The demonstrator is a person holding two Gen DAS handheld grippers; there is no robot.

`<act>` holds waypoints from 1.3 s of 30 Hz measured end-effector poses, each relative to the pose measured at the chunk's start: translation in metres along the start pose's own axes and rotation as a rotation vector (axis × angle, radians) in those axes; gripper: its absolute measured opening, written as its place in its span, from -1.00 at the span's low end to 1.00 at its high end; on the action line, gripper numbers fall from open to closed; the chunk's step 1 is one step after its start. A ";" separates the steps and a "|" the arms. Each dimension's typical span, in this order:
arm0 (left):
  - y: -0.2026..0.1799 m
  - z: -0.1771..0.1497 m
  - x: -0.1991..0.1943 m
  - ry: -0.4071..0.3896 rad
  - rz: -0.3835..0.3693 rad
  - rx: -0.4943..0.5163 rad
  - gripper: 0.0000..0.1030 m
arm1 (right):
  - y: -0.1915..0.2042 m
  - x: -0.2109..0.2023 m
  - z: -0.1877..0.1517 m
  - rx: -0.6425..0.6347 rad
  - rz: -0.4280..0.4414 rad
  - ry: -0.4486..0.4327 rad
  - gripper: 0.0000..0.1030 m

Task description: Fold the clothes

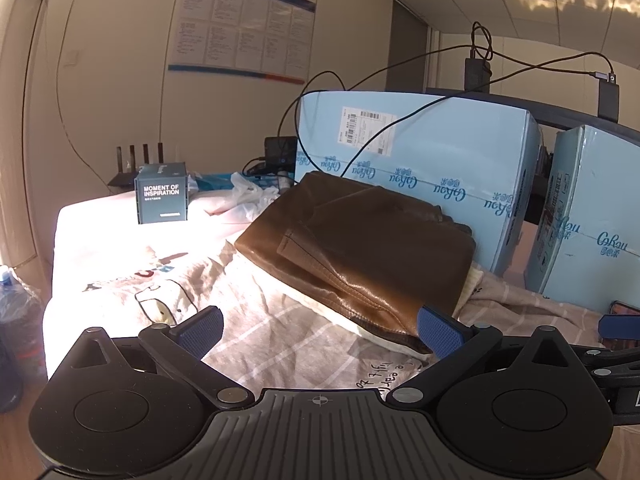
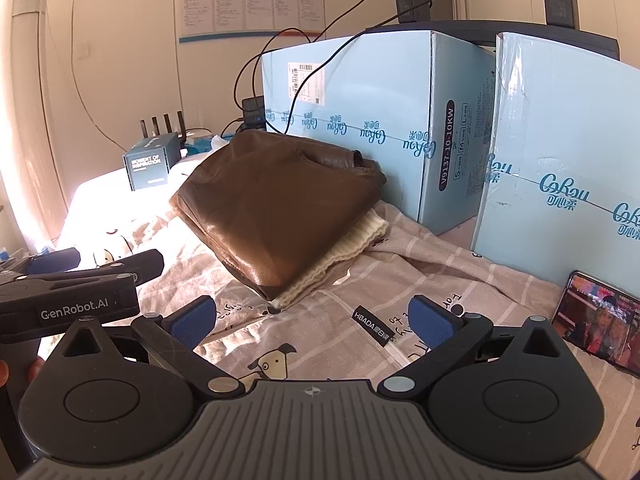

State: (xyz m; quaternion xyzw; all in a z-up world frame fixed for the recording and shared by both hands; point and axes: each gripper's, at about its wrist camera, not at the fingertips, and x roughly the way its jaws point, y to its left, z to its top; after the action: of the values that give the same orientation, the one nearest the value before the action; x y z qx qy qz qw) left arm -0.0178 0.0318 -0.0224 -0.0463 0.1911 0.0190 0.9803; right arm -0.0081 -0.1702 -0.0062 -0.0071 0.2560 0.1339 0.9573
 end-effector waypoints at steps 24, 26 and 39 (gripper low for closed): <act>-0.010 -0.002 0.001 -0.003 0.006 0.049 1.00 | -0.003 0.002 -0.001 0.006 -0.026 -0.003 1.00; -0.011 -0.002 0.001 -0.003 0.005 0.053 1.00 | -0.003 0.002 -0.001 0.007 -0.027 -0.005 1.00; -0.016 0.001 0.001 -0.010 0.007 0.065 1.00 | -0.002 0.000 -0.001 0.002 -0.027 -0.013 1.00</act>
State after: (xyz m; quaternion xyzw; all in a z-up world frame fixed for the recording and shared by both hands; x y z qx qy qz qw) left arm -0.0158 0.0163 -0.0201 -0.0139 0.1869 0.0163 0.9822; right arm -0.0081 -0.1724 -0.0075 -0.0087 0.2500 0.1207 0.9607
